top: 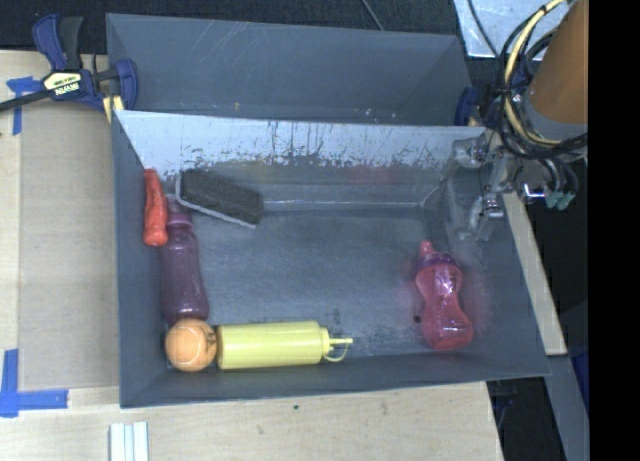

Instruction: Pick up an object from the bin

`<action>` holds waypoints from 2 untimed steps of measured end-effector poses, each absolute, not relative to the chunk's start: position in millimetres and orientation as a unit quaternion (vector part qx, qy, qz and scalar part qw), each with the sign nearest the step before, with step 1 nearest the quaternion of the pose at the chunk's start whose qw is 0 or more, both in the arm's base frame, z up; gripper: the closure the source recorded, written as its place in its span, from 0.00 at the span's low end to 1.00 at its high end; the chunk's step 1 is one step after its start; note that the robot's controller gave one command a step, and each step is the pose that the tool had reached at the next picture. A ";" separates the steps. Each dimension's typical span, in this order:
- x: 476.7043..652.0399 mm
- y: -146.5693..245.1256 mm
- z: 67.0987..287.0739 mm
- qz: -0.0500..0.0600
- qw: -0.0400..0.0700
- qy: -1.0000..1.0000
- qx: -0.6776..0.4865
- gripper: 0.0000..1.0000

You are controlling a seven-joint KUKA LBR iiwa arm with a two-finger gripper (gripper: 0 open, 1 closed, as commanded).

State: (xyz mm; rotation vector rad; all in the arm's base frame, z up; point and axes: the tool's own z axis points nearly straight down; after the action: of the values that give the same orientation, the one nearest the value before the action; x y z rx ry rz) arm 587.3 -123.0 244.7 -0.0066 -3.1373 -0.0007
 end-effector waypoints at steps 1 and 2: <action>588.8 -122.3 249.8 0.000 -0.002 -1.000 0.000 0.00; 532.5 -141.6 133.7 0.001 -0.003 -0.995 0.101 0.00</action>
Offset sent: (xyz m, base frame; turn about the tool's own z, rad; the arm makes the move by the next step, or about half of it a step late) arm -0.0868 -0.0291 -0.1747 -0.3139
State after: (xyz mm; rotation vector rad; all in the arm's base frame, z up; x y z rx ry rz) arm 532.5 -141.6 133.7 0.3164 -3.1312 0.0036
